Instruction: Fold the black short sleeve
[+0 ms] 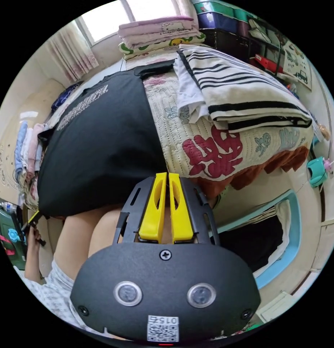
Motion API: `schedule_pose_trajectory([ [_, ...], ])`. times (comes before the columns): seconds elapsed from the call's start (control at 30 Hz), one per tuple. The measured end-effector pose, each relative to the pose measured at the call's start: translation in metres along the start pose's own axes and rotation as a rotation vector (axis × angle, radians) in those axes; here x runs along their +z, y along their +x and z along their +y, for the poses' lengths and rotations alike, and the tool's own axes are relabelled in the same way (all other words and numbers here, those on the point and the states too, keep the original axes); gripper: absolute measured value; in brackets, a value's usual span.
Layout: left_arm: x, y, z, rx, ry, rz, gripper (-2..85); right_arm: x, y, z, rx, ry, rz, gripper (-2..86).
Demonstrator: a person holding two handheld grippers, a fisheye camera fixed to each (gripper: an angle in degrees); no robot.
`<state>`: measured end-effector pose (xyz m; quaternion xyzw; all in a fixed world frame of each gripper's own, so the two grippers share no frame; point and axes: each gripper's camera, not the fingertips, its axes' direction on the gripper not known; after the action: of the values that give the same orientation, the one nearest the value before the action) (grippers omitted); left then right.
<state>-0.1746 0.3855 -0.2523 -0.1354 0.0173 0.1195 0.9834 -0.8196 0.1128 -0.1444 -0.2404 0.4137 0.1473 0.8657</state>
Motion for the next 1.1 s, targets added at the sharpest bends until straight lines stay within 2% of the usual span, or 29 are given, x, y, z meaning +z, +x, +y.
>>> schedule_pose_trajectory([
  [0.07,0.003,0.012,-0.011,0.019,-0.007,-0.012,-0.5,0.01,-0.02,-0.001,-0.064,0.003,0.096,0.3],
  [0.2,0.006,0.021,-0.031,0.05,-0.039,0.007,-0.5,0.019,-0.031,-0.004,-0.09,0.008,0.144,0.7],
  [0.4,0.0,0.022,-0.063,0.076,-0.118,0.038,-0.1,0.024,-0.017,-0.007,-0.099,0.039,0.06,2.7],
  [0.53,-0.012,0.018,-0.075,0.071,-0.175,0.013,0.2,0.028,0.002,-0.007,-0.032,0.014,0.021,8.2],
  [0.63,-0.021,0.016,-0.083,0.094,-0.277,-0.078,-0.3,0.017,0.027,-0.004,0.046,0.041,-0.072,7.7],
  [0.73,-0.061,0.022,-0.088,0.164,-0.21,-0.175,-0.5,-0.012,0.057,-0.003,0.117,0.142,-0.082,6.8],
  [0.9,-0.123,0.048,-0.137,0.249,-0.025,-0.214,-0.5,-0.06,0.096,-0.04,0.165,0.422,-0.257,6.3],
  [0.97,-0.14,0.077,-0.189,0.312,0.112,-0.152,-0.5,-0.057,0.086,-0.093,0.103,0.459,-0.335,7.9],
  [1.1,-0.122,0.135,-0.29,0.386,0.156,0.02,-0.5,-0.031,0.058,-0.187,0.039,0.458,-0.404,9.0],
])
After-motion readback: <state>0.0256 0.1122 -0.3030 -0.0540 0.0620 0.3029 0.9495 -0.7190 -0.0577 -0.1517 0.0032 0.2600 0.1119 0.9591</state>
